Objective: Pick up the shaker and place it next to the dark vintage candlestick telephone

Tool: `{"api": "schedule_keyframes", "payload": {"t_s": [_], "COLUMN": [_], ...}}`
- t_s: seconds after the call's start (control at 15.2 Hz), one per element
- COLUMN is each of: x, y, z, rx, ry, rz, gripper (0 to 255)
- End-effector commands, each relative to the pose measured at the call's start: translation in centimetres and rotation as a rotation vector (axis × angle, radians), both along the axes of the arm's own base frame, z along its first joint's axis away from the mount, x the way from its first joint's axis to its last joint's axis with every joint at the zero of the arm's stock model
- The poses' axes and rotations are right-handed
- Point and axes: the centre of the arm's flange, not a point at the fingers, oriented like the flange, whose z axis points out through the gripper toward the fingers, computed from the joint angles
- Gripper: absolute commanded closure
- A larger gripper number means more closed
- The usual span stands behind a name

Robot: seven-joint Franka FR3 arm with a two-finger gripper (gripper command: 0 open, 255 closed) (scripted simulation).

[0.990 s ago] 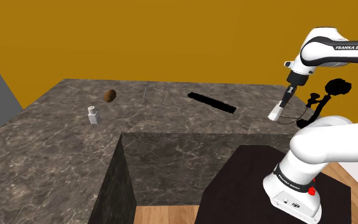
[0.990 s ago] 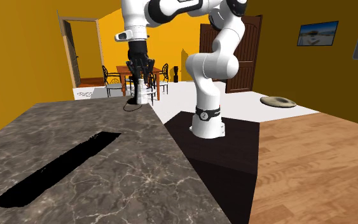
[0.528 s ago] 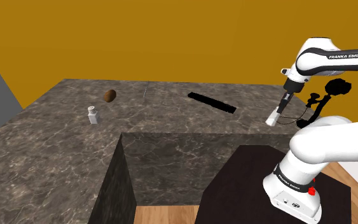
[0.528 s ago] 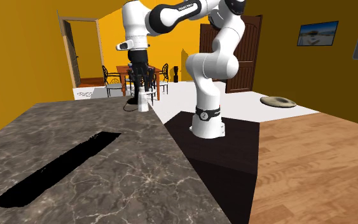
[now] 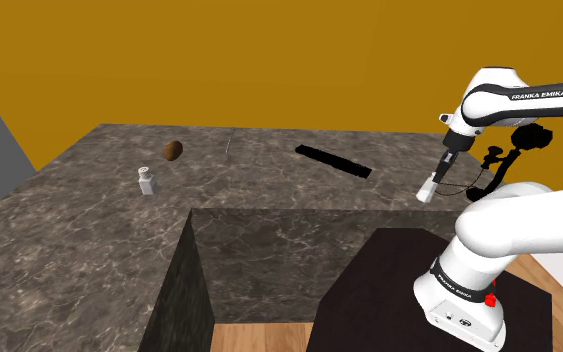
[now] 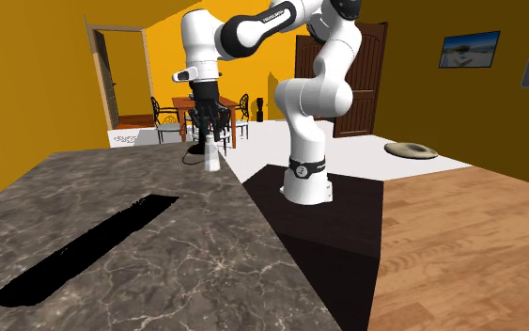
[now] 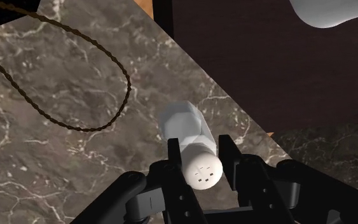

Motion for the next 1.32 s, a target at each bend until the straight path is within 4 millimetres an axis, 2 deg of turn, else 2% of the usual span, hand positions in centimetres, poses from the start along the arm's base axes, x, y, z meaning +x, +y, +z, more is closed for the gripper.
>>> {"api": "schedule_keyframes", "payload": {"t_s": [0.0, 0.07, 0.13, 0.46, 0.73, 1.25], "x": [0.0, 0.0, 0.0, 0.0, 0.0, 0.0], "y": [0.0, 0.0, 0.0, 0.0, -0.4, -0.4], "z": [0.0, 0.0, 0.0, 0.0, 5.0, 5.0], "rx": [0.0, 0.0, 0.0, 0.0, 0.0, 0.0], "ry": [0.0, 0.0, 0.0, 0.0, 0.0, 0.0], "rz": [0.0, 0.0, 0.0, 0.0, 0.0, 0.0], "gripper": [255, 255, 0, 0, 0, 0]}}
